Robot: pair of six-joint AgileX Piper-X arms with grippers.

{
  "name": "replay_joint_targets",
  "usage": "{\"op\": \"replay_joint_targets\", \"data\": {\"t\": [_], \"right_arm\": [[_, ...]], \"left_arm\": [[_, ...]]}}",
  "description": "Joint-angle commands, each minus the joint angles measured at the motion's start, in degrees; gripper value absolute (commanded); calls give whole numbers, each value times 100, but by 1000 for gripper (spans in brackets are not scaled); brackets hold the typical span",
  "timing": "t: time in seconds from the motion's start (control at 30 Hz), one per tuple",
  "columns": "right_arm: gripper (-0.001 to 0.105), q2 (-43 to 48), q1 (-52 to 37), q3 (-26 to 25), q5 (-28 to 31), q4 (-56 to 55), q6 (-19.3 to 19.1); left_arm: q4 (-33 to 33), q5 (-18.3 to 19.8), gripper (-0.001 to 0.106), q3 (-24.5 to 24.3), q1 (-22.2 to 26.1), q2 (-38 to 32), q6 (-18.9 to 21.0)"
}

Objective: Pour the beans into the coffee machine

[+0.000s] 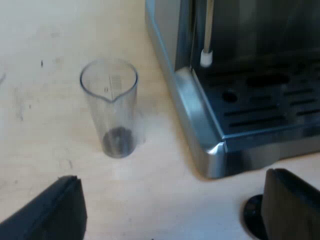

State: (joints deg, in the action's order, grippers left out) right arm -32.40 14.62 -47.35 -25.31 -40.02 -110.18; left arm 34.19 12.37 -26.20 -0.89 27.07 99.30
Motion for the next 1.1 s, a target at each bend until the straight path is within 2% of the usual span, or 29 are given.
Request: {"op": "replay_joint_targets", "data": {"t": [0.03,0.33,0.5,0.63,0.8,0.9,1.1], "right_arm": [[62,18,3,-67,-38,37,-104],[62,18,3,-67,-38,37,-104],[62,18,3,-67,-38,37,-104],[62,18,3,-67,-38,37,-104],[62,18,3,-67,-38,37,-104],[62,18,3,-67,-38,37,-104],[62,18,3,-67,-38,37,-104]], "left_arm": [[-260,181,74,-6,-26,319,-243],[-933,158,74,123,-26,1070,-153],[-1647,107,74,640,-26,1126,213],[-2458,17,74,1112,-26,1126,232],[-3031,-36,74,1610,-26,1126,232],[-3765,-139,74,1999,-26,1126,232],[-3941,-138,74,2008,-26,1396,234]]}}
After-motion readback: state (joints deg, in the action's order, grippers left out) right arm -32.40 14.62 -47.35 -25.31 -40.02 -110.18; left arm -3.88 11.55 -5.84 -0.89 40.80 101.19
